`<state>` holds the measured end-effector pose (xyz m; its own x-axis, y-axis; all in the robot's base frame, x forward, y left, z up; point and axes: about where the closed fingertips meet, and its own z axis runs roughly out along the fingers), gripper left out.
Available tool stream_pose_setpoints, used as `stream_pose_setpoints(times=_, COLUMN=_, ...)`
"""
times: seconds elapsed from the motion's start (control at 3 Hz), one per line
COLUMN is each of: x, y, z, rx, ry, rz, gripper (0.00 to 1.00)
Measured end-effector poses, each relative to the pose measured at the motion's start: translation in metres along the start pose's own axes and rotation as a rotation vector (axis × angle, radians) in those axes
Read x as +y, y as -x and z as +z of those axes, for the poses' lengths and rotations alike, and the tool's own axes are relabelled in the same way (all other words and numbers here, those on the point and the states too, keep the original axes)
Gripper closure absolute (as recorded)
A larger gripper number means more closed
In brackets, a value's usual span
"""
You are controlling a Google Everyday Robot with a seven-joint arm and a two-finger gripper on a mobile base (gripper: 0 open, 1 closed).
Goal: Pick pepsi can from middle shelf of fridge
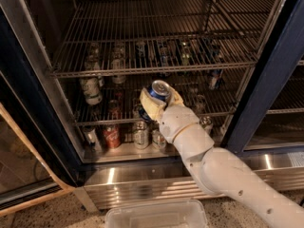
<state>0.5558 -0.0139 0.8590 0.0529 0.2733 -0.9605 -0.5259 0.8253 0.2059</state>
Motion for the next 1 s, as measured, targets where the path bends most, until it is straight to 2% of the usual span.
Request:
stream_pose_setpoints(times=0.33, x=-0.022, y=0.032, z=-0.027, rx=0.051, ry=0.007, rz=0.031, gripper=1.0)
stream_pose_setpoints(times=0.67, x=-0.077, y=0.054, z=-0.057, rx=0.088, ry=-0.03, rz=0.091, gripper=1.0)
stream_pose_setpoints(times=1.0, x=-0.068, y=0.049, z=-0.059, rx=0.116, ry=0.033, rz=0.096, gripper=1.0)
